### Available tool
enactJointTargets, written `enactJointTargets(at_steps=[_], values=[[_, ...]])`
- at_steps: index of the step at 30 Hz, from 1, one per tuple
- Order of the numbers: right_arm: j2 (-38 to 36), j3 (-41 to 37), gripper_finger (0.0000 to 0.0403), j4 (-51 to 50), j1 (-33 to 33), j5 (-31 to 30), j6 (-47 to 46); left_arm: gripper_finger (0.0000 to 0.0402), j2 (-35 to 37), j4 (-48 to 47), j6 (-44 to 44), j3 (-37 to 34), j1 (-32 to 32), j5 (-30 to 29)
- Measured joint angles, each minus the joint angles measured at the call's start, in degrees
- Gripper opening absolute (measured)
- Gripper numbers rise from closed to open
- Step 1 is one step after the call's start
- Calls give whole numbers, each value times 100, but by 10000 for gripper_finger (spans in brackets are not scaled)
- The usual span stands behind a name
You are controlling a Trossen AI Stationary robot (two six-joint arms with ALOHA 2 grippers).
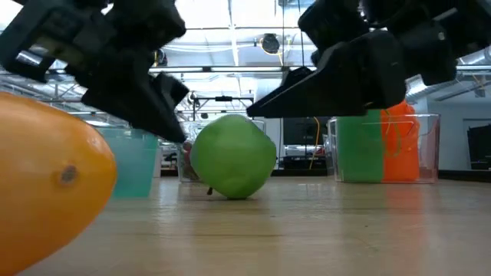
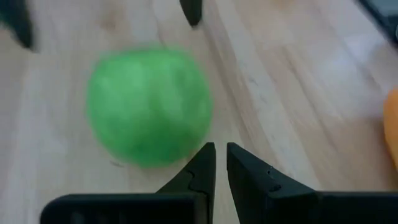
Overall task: Pick & Place Food Item
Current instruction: Put the apple into the left transparent bin
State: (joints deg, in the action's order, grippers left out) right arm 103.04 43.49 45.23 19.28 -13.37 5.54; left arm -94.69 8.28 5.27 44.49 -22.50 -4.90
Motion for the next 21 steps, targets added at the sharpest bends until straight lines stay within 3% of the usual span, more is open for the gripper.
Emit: enactJointTargets(at_steps=[8, 21], values=[[211, 489, 399, -797, -10, -4, -1, 49, -162, 199, -137, -2, 64, 17], [217, 496, 399, -816, -48, -42, -75, 49, -171, 404, -196, -4, 205, -171]])
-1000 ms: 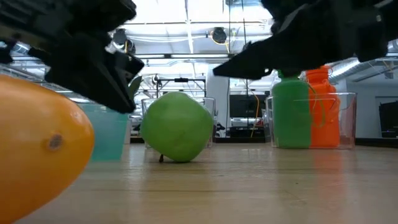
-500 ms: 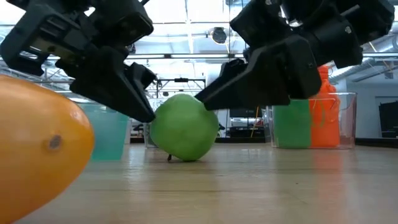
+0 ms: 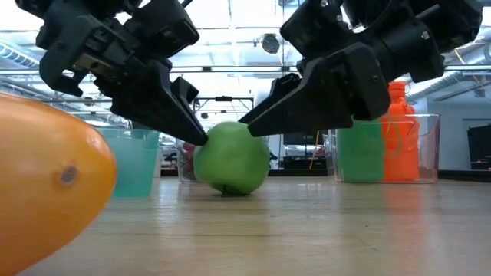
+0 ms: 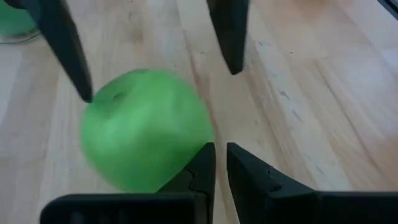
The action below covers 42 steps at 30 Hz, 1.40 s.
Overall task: Pick & Place Food Item
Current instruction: Put the apple into the left transparent bin
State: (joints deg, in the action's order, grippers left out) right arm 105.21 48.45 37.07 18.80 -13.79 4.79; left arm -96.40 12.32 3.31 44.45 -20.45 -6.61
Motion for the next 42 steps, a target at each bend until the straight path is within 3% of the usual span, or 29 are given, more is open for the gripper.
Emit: enactJointTargets(at_steps=[7, 23, 32, 36, 42], values=[[138, 0, 400, -59, -52, -509, 48, 49, -44, 96, -129, 0, 107, -261], [321, 4, 399, -50, -231, -139, -184, 49, -195, 322, -972, 0, -61, -769], [337, -7, 398, -74, -218, -15, -174, 49, 285, -517, -725, -9, -306, -1209], [339, -7, 398, 10, -220, -72, -169, 49, 391, -650, -607, -7, -283, -1694], [334, -7, 398, 146, -222, -99, -158, 49, 384, -845, -288, -7, -129, -1564]])
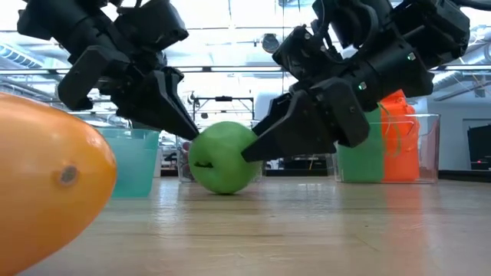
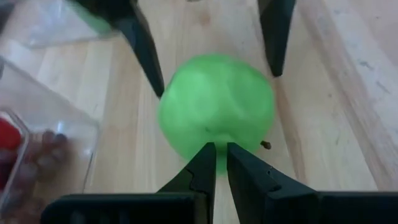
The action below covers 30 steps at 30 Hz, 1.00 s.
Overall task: Pick & Place Food Item
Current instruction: Put the apple into the left transparent bin
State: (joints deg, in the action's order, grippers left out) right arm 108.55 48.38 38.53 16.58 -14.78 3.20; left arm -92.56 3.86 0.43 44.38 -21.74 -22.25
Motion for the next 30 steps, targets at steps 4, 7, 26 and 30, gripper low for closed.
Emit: enactJointTargets(at_steps=[4, 7, 26, 30], values=[[0, 0, 398, 21, -18, -7, -150, 49, -6, 53, 160, 0, 131, 183], [-2, 0, 398, 21, -81, 1, -401, 49, -6, 187, 180, 0, 213, 314], [133, 0, 384, 172, -314, 161, -744, 49, -11, 546, 266, 4, 382, 723], [133, 0, 340, 196, -345, 309, -761, 49, -11, 548, 261, 4, 382, 720]])
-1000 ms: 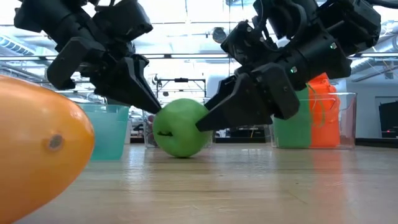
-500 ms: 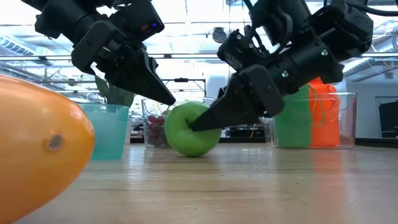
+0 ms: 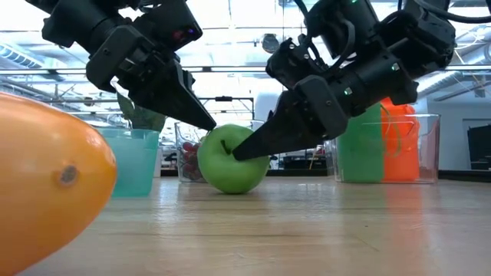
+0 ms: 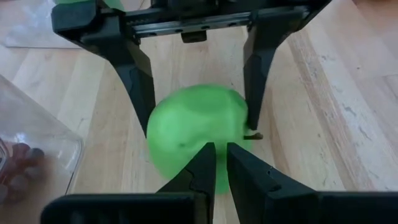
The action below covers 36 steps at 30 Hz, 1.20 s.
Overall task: Pick & Place Food Item
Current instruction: Put the apple into the left transparent bin
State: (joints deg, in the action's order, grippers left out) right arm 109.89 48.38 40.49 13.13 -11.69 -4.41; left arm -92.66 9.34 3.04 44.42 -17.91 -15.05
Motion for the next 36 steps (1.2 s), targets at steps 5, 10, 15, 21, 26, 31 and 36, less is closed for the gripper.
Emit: enactJointTargets(at_steps=[5, 10, 15, 21, 26, 31, 36], values=[[0, 2, 303, -27, -56, -3, -52, 49, 0, 61, -100, 0, 0, 0], [0, 2, 303, -27, -79, -9, -257, 49, 0, 81, -154, 0, -8, -1], [0, 2, 303, 119, -58, -27, -232, 49, 103, 145, -333, 0, -96, -42], [-69, 2, 303, 173, 26, -10, 64, 49, 799, 0, -591, 1, -754, -581], [-274, -4, 303, 209, 84, 1, 214, 49, 1306, -207, -592, -55, -1456, -1265], [-885, -2, 303, -76, 116, 174, 350, 49, 1539, -259, -588, -378, -1958, -1873], [-1869, 0, 303, -393, 174, 293, 693, 49, 1587, -238, -548, -545, -2074, -2105]])
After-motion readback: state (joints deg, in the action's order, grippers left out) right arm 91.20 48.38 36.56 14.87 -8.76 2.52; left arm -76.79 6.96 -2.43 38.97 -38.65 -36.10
